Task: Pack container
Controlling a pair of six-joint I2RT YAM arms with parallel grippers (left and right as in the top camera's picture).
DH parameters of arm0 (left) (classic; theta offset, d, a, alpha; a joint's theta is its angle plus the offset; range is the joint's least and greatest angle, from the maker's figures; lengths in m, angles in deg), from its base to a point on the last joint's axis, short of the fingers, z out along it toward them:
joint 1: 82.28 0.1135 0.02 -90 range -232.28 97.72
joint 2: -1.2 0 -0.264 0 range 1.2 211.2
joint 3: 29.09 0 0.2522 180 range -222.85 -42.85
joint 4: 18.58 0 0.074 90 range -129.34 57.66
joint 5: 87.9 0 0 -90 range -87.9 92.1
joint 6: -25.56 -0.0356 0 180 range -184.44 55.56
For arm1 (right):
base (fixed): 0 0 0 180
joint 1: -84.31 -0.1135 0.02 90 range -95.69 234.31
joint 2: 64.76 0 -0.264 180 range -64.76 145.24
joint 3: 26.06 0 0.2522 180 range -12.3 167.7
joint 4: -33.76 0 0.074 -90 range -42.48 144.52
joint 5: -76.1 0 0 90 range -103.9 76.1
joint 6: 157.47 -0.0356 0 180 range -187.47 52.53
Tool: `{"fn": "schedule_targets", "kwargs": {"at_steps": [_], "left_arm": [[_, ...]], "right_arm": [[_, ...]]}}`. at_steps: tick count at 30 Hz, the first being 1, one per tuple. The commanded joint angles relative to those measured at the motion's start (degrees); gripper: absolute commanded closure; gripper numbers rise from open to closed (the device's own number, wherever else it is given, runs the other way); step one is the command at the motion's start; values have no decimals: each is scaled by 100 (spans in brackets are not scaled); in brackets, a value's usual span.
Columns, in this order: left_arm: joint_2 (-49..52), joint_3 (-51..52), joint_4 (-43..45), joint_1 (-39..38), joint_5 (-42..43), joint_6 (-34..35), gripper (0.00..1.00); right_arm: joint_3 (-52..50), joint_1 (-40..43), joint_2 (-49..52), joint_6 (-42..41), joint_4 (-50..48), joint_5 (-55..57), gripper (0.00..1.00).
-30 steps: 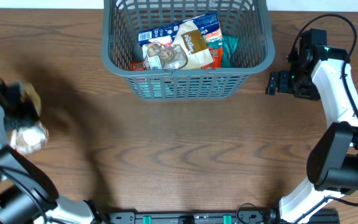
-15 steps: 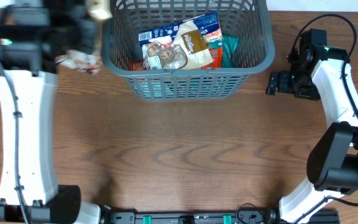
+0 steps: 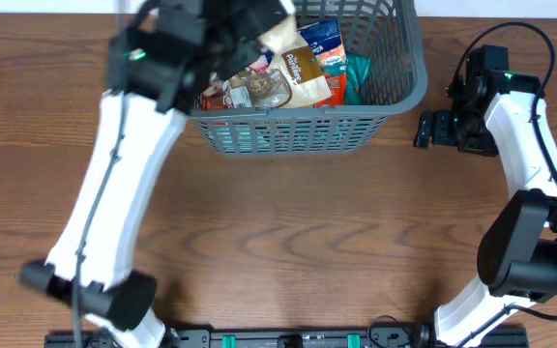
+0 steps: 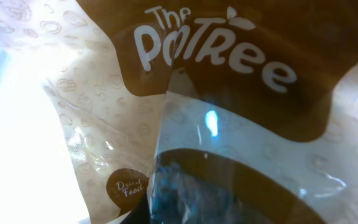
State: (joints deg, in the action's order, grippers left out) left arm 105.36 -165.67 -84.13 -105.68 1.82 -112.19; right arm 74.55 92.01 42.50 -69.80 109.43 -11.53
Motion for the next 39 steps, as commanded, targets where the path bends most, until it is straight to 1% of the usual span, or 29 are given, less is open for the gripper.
{"fn": "schedule_targets", "kwargs": {"at_steps": [1, 3, 5, 9, 13, 15, 17, 19, 23, 24, 27, 28, 29, 34, 35, 36, 37, 38, 39], "left_arm": [[568, -90, 551, -20, 63, -1058, 94], [855, -90, 780, -15, 232, -1154, 94], [1139, -90, 820, -15, 428, -1204, 94], [1593, -63, 629, -22, 765, -1200, 94], [1738, 39, 555, -22, 782, -1196, 94], [1738, 70, 518, -22, 782, -1128, 75], [1738, 70, 468, -22, 782, -1108, 67], [1738, 70, 444, -22, 782, -1108, 52], [1709, 68, 452, -20, 780, -1047, 31], [1690, 68, 455, -20, 778, -979, 28], [1499, 42, 544, -2, 778, -243, 17], [1384, 22, 579, 26, 778, 79, 14], [1294, 17, 586, 46, 776, 249, 12], [544, 11, 413, 361, 553, 1585, 10], [354, 11, 275, 485, 476, 1829, 9], [173, 11, 142, 616, 407, 2048, 7], [2, 11, 7, 763, 328, 2280, 2], [-122, 11, -101, 876, 304, 2409, 0], [-299, 11, -240, 1047, 302, 2588, 1]], "right_arm": [[4, 15, -11, 26, 11, 39, 1], [4, 15, -11, 26, 9, 37, 1], [4, 13, -11, 26, 11, 37, 1], [4, 15, -11, 26, 55, 39, 1], [4, 15, -11, 26, 76, 39, 1], [4, 13, -11, 26, 72, 39, 1], [4, 15, -11, 26, 68, 39, 1], [4, 15, -11, 28, 66, 39, 1], [4, 15, -11, 28, 2, 42, 1], [4, 15, -11, 28, -28, 39, 1], [76, 13, -17, 26, -197, 39, 1], [164, 13, -24, 26, -243, 39, 1], [240, 13, -37, 26, -264, 39, 1], [1237, -15, -68, 140, -315, 33, 1], [1513, -33, -68, 260, -315, 35, 1], [1762, -57, -68, 404, -306, 35, 2], [2035, -79, -68, 625, -284, 33, 1], [2199, -98, -68, 763, -258, 31, 1], [2413, -120, -68, 901, -210, 2, 1]]}}
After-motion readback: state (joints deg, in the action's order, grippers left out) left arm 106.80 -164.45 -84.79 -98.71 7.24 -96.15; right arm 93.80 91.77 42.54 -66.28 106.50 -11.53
